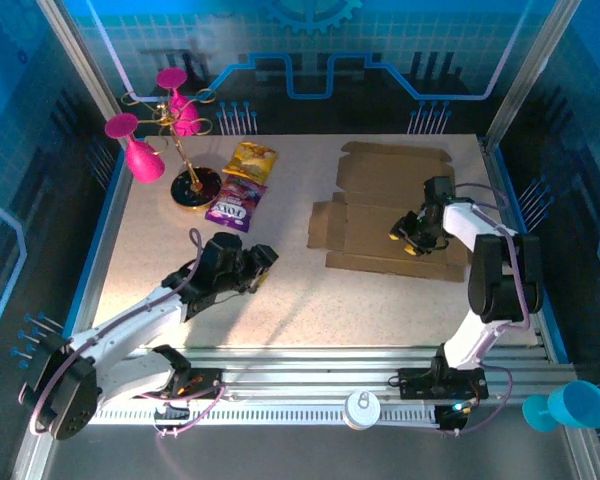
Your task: Fold the paper box
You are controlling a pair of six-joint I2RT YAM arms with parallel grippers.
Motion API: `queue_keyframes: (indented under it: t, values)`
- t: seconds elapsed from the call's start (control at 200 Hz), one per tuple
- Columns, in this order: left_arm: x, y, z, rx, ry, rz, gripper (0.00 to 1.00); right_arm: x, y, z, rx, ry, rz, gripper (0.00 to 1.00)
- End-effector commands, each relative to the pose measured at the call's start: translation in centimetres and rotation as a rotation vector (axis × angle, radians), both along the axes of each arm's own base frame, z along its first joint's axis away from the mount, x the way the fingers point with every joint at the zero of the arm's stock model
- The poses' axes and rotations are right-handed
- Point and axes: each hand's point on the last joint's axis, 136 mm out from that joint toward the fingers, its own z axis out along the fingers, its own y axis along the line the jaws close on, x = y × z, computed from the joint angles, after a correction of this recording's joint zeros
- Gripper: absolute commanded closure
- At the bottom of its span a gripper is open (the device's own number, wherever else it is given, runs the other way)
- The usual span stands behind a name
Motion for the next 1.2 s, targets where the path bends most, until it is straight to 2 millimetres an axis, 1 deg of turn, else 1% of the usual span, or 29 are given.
queue_keyframes:
  t: [0.0,0.075,0.195,0.29,0.37,0.425,0.505,0.58,0.625,0.72,0.785,0.84,0.881,0.921,0.976,1.076,1.196]
  values:
    - [1.7,-2.9,2.4,-0.191,-0.081,-0.016,0.45,-0.3,2.3,-0.8,0.045,0.057,0.011,0.52]
    - [1.6,-3.8,1.2,-0.205,-0.038,-0.028,0.46,-0.6,4.0,-1.3,0.062,0.087,0.028,0.52]
    - [1.4,-5.2,-0.2,-0.214,-0.001,-0.057,0.46,-1.6,8.0,-2.3,0.122,0.139,0.043,0.52]
    - [1.1,-5.3,-1.8,-0.203,0.053,-0.042,0.46,-2.3,11.2,-2.6,0.201,0.166,0.017,0.52]
    - [1.1,-5.2,-2.8,-0.207,0.073,-0.025,0.46,-3.2,13.9,-2.5,0.252,0.190,0.005,0.52]
    - [1.2,-5.3,-3.1,-0.206,0.079,-0.028,0.46,-3.6,15.6,-1.9,0.294,0.191,0.002,0.53]
    - [1.2,-5.6,-3.5,-0.194,0.084,-0.047,0.46,-3.8,16.8,-0.6,0.331,0.178,-0.010,0.52]
    - [1.1,-5.7,-4.4,-0.185,0.108,-0.053,0.46,-3.2,16.9,1.0,0.355,0.140,-0.015,0.51]
    - [1.2,-5.8,-5.0,-0.189,0.121,-0.046,0.47,-2.6,16.5,2.1,0.342,0.115,0.004,0.50]
    - [1.6,-6.2,-5.7,-0.205,0.129,-0.041,0.48,-1.0,14.6,4.2,0.238,0.056,0.085,0.49]
    - [2.1,-6.7,-5.9,-0.204,0.135,-0.053,0.48,0.3,13.3,4.8,0.164,0.012,0.150,0.49]
    - [2.4,-7.3,-6.2,-0.207,0.144,-0.065,0.48,1.0,12.4,4.6,0.117,0.010,0.193,0.49]
    - [2.5,-7.8,-6.4,-0.213,0.157,-0.073,0.50,1.3,12.0,4.2,0.111,0.019,0.211,0.49]
    - [2.4,-8.1,-6.9,-0.214,0.179,-0.075,0.52,1.6,12.0,3.6,0.123,0.034,0.224,0.49]
    - [2.3,-8.4,-7.6,-0.212,0.202,-0.065,0.52,1.7,12.2,2.9,0.144,0.048,0.232,0.49]
    - [2.2,-9.0,-8.2,-0.209,0.205,-0.059,0.50,1.4,12.6,1.7,0.157,0.078,0.240,0.49]
    - [2.6,-9.6,-8.4,-0.192,0.189,-0.069,0.50,0.6,12.8,-0.1,0.134,0.125,0.244,0.49]
